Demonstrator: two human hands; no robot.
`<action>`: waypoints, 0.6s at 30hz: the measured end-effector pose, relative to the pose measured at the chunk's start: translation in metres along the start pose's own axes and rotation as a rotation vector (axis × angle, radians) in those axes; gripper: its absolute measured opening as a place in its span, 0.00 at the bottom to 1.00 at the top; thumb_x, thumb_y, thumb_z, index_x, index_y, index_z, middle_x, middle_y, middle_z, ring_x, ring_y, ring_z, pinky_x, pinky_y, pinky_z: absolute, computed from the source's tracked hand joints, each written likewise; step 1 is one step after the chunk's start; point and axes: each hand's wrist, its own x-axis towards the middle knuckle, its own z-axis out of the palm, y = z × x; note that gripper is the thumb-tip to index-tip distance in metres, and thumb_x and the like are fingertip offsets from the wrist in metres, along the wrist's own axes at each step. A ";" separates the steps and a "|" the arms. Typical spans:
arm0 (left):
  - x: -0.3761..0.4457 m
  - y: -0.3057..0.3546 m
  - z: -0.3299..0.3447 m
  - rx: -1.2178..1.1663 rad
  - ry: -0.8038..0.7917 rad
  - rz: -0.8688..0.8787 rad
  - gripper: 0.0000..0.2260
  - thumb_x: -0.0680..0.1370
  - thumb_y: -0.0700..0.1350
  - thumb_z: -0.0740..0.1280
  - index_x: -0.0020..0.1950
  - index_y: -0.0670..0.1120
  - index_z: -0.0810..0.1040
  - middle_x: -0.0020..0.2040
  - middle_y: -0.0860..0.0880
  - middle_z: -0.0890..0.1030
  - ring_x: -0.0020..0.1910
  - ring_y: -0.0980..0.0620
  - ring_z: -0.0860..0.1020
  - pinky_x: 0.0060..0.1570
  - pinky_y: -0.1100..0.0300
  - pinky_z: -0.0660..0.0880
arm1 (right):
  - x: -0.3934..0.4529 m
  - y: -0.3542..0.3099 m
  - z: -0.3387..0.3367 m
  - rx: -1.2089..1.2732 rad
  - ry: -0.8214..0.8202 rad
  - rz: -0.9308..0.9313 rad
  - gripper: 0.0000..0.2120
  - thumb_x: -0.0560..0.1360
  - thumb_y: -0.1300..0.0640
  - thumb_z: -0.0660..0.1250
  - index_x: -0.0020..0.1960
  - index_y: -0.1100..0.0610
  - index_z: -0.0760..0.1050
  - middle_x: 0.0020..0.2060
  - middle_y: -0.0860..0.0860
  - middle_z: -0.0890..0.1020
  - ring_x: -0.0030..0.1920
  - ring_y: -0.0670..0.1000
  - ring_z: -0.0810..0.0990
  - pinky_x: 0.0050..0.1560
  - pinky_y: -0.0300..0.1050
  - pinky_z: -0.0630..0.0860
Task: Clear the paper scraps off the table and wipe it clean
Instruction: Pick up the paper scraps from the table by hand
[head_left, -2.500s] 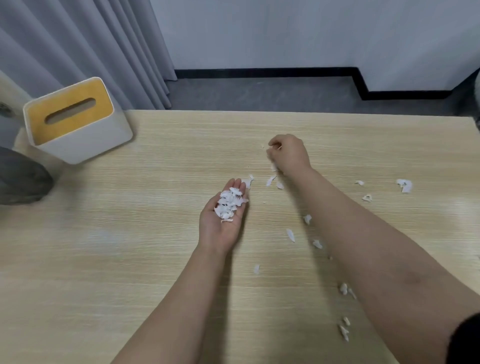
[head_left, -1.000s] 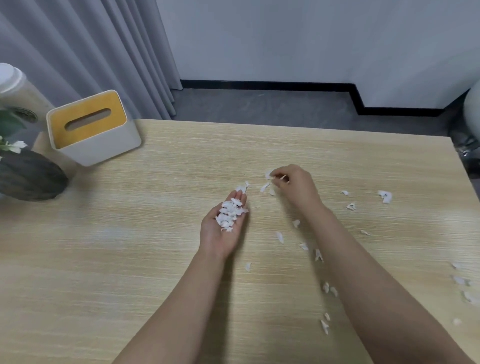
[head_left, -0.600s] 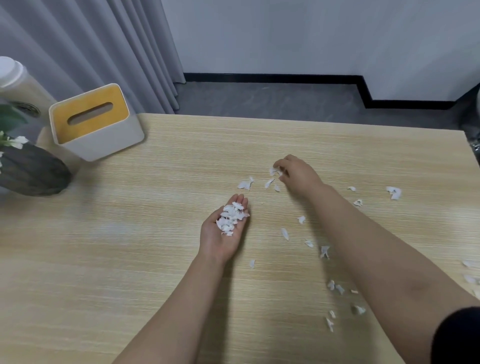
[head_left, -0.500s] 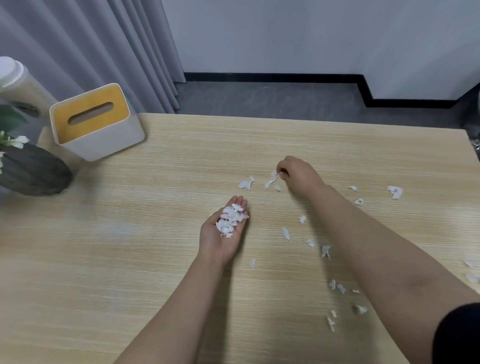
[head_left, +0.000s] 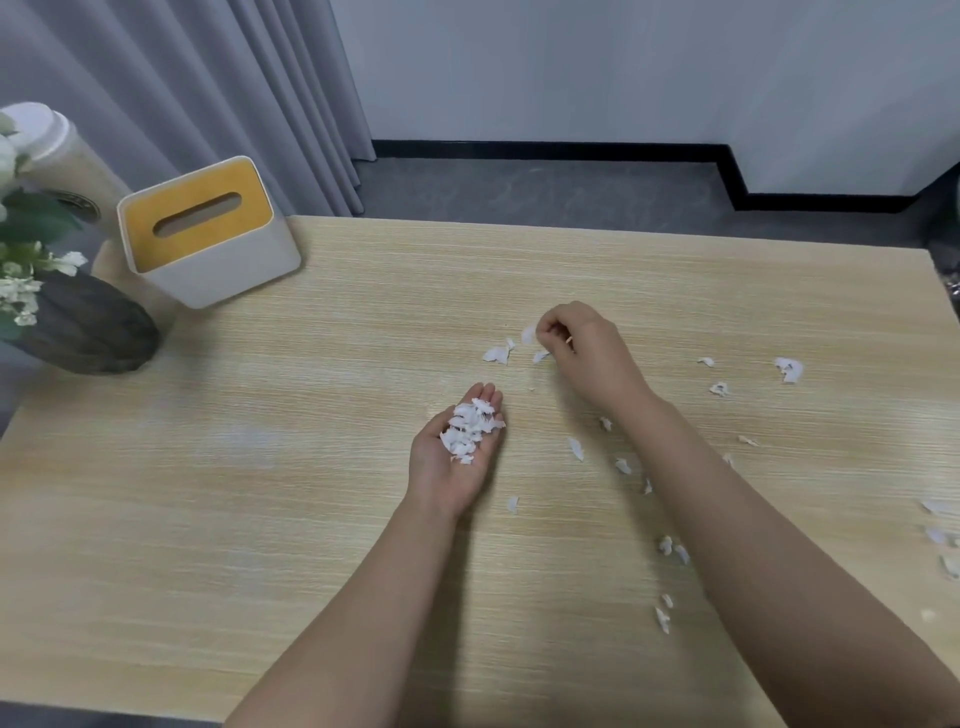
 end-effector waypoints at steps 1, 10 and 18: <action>0.000 -0.001 0.000 -0.004 0.005 0.002 0.16 0.79 0.38 0.53 0.57 0.34 0.76 0.53 0.38 0.81 0.58 0.43 0.76 0.64 0.51 0.68 | -0.008 -0.008 0.000 0.022 -0.007 -0.026 0.05 0.78 0.62 0.62 0.47 0.58 0.76 0.44 0.49 0.75 0.44 0.47 0.73 0.46 0.38 0.68; -0.011 -0.010 0.010 -0.095 0.000 -0.013 0.12 0.71 0.35 0.59 0.51 0.34 0.76 0.42 0.40 0.81 0.35 0.47 0.82 0.33 0.62 0.78 | -0.056 -0.044 0.023 -0.031 -0.335 -0.216 0.05 0.75 0.62 0.65 0.47 0.58 0.79 0.44 0.48 0.78 0.45 0.46 0.73 0.45 0.41 0.68; -0.012 -0.012 0.010 0.003 -0.051 -0.028 0.16 0.72 0.36 0.58 0.57 0.37 0.77 0.47 0.41 0.83 0.38 0.50 0.83 0.30 0.66 0.77 | -0.063 -0.041 0.024 -0.061 -0.380 -0.230 0.10 0.75 0.56 0.68 0.55 0.54 0.81 0.51 0.51 0.78 0.52 0.48 0.74 0.54 0.45 0.71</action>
